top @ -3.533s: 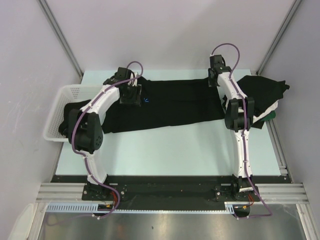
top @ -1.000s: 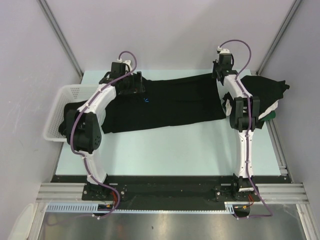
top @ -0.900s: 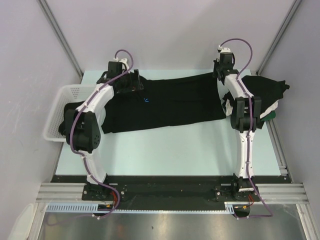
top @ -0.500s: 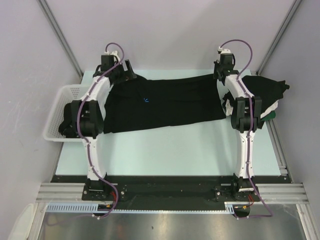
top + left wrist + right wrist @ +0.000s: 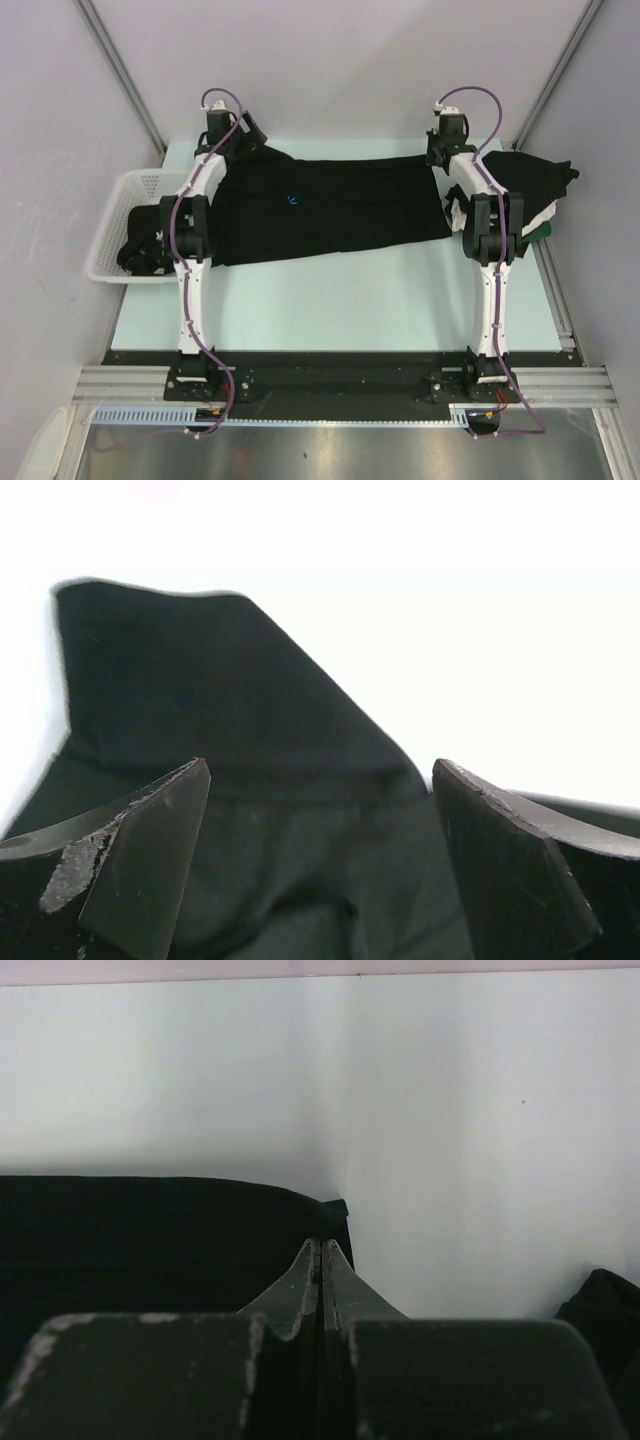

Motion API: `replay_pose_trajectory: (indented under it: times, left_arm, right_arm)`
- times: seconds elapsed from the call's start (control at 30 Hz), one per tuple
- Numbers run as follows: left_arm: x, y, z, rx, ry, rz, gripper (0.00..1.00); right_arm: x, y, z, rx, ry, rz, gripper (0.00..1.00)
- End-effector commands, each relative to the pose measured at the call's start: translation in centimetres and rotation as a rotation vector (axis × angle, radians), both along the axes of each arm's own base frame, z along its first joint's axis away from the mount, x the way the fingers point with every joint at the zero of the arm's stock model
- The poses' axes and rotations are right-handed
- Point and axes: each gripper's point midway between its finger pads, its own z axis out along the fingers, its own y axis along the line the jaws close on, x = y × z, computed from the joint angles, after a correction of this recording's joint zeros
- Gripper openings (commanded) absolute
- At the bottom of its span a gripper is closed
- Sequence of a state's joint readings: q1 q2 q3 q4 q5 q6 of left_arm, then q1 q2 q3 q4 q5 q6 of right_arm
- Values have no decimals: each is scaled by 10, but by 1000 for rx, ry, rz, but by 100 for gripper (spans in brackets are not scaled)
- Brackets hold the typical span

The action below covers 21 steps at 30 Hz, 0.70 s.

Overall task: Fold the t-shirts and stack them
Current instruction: Grap the side of the flattened tshirt furthest away from the robot with both arms

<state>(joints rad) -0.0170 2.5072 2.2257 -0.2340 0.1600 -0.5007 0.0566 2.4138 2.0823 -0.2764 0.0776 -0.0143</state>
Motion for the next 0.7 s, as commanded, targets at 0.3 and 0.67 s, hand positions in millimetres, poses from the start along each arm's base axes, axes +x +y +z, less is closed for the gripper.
replay_pose_trajectory:
  times: [0.3, 0.67]
  left_arm:
    - [54, 59, 54, 7, -256, 340, 100]
    - [50, 112, 9, -62, -146, 469, 99]
  right_arm:
    - [-10, 4, 68, -1, -93, 21, 0]
    - [-29, 18, 81, 13, -69, 40, 0]
